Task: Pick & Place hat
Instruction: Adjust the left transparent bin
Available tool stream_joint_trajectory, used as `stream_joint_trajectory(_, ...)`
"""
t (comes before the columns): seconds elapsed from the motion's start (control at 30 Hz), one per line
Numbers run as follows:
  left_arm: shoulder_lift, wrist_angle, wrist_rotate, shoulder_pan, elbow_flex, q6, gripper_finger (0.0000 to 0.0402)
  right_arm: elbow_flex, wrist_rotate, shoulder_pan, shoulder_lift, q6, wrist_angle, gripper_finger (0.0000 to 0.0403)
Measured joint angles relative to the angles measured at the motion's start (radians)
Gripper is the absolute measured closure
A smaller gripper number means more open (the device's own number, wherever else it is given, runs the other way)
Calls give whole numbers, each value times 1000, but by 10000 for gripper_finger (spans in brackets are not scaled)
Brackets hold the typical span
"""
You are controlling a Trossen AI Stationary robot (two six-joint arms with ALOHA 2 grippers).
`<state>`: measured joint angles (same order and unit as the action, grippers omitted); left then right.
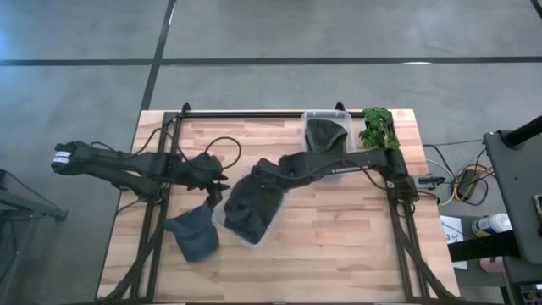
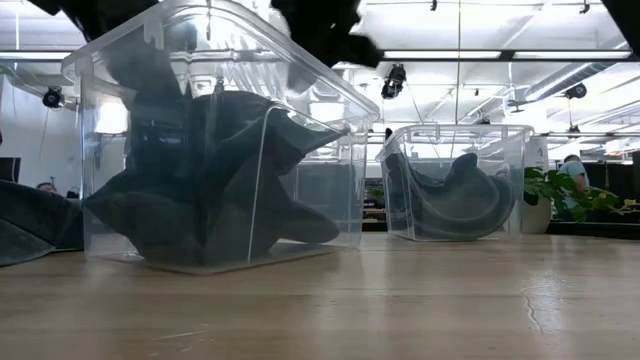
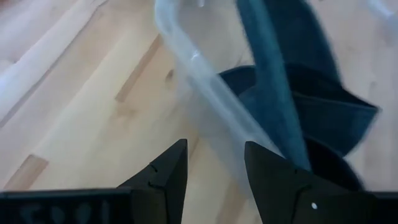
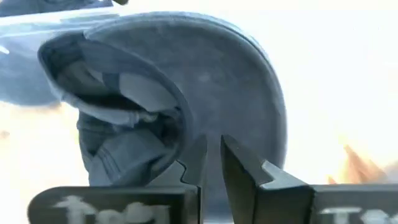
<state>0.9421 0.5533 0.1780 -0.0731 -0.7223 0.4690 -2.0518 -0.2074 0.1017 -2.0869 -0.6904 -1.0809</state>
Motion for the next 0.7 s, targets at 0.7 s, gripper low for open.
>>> stream_joint_trajectory(0.7, -29, 115, -64, -1, 13, 10, 248, 42, -27, 211, 12, -290, -196, 360)
